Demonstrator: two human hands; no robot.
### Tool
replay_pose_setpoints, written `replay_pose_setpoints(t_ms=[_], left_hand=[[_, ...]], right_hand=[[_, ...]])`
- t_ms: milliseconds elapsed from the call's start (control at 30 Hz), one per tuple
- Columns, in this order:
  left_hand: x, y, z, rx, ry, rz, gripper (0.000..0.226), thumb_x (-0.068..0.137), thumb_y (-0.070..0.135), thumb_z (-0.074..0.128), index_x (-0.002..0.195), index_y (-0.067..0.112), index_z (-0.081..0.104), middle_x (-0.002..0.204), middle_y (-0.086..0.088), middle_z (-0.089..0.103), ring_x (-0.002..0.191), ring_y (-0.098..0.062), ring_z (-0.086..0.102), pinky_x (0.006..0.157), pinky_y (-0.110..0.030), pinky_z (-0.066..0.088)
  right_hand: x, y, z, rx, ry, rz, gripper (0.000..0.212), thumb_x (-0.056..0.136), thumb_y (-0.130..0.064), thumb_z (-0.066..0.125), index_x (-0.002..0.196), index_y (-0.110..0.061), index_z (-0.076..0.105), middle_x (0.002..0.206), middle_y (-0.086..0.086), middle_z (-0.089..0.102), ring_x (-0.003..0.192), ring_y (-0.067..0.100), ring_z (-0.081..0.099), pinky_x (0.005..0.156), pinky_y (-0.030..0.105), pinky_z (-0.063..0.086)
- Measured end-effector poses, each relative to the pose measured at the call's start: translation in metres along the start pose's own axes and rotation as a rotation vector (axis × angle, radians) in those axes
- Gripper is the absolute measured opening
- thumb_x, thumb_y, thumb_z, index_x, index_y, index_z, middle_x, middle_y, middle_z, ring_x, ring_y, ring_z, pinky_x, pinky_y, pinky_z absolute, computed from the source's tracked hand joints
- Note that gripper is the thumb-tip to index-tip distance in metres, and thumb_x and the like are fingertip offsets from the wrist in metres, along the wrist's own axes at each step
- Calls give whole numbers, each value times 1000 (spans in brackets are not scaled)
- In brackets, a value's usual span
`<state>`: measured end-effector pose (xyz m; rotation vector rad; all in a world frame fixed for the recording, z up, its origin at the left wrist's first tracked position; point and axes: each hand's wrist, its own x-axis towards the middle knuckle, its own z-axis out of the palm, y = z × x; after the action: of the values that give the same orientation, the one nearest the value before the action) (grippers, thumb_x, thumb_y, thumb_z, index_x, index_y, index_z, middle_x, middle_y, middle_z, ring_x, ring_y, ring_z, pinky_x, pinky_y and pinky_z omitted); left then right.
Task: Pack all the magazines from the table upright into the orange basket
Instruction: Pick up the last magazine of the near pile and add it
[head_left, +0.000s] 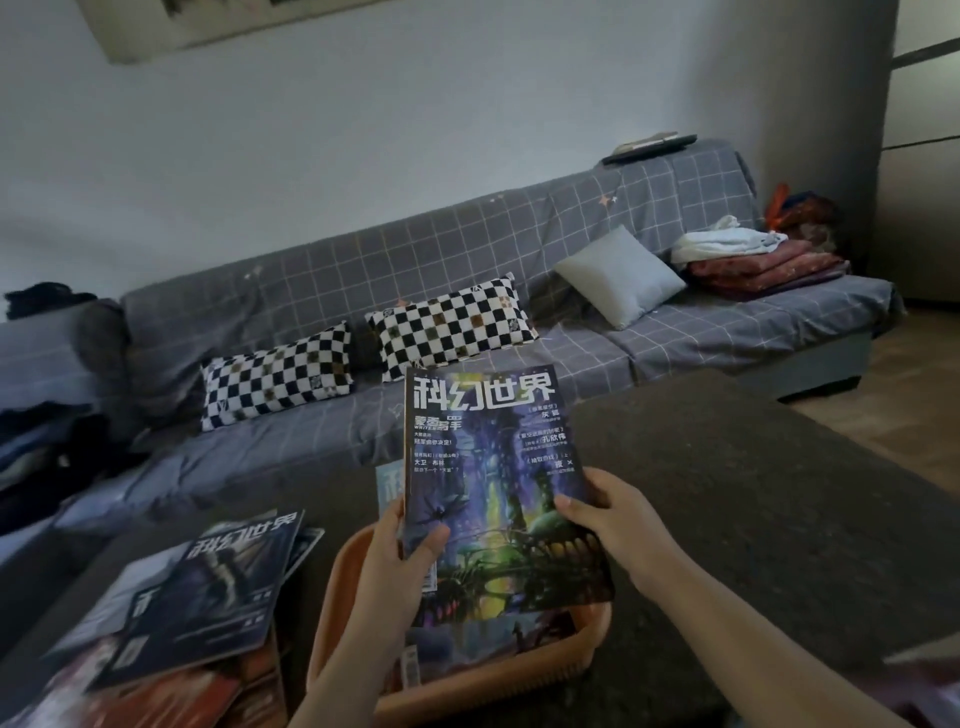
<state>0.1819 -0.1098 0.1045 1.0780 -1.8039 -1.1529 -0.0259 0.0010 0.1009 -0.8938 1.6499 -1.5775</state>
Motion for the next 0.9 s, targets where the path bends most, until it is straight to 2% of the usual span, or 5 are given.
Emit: replay_pose_setpoints(t_ms=[100,333,433,567,900], left_hand=[[-4,-18,-12,58,47,-33,33,88,23,69,114,33,52,101,18,65,78,6,64,57,-9,46],[-9,-53,-20,182,59,-197,31,88,27,69,114,24,53,104,9,67,85,-5,63,67,-25,50],[-13,-55,-17,300,119,-180,31,87,29,70,112,23,52,98,5,66,80,-8,63,67,-29,55],[-14,-57,-21,358,142,-176,67,84,34,72,141,23,40,135,0,48,109,-18,57,85,-28,50],[-19,-58,-24,361,124,-93,48,90,27,64,137,32,52,127,1,54,103,-11,56,95,-34,49]], right_hand=[[3,7,23,-166,3,-18,36,86,-21,65,122,-24,58,107,-8,68,96,9,63,82,27,50],[11,30,52,-597,19,-127,38,87,-26,64,124,-23,56,105,-9,67,78,-2,59,61,7,41],[10,38,56,-677,74,-150,37,87,-26,63,123,-23,54,94,-10,68,69,-2,58,58,10,43],[9,41,59,-727,88,-141,43,86,-25,64,126,-25,47,97,-10,66,71,2,61,61,19,50],[10,45,63,-796,141,-82,40,84,-28,64,120,-16,51,114,2,48,84,8,52,63,18,42]])
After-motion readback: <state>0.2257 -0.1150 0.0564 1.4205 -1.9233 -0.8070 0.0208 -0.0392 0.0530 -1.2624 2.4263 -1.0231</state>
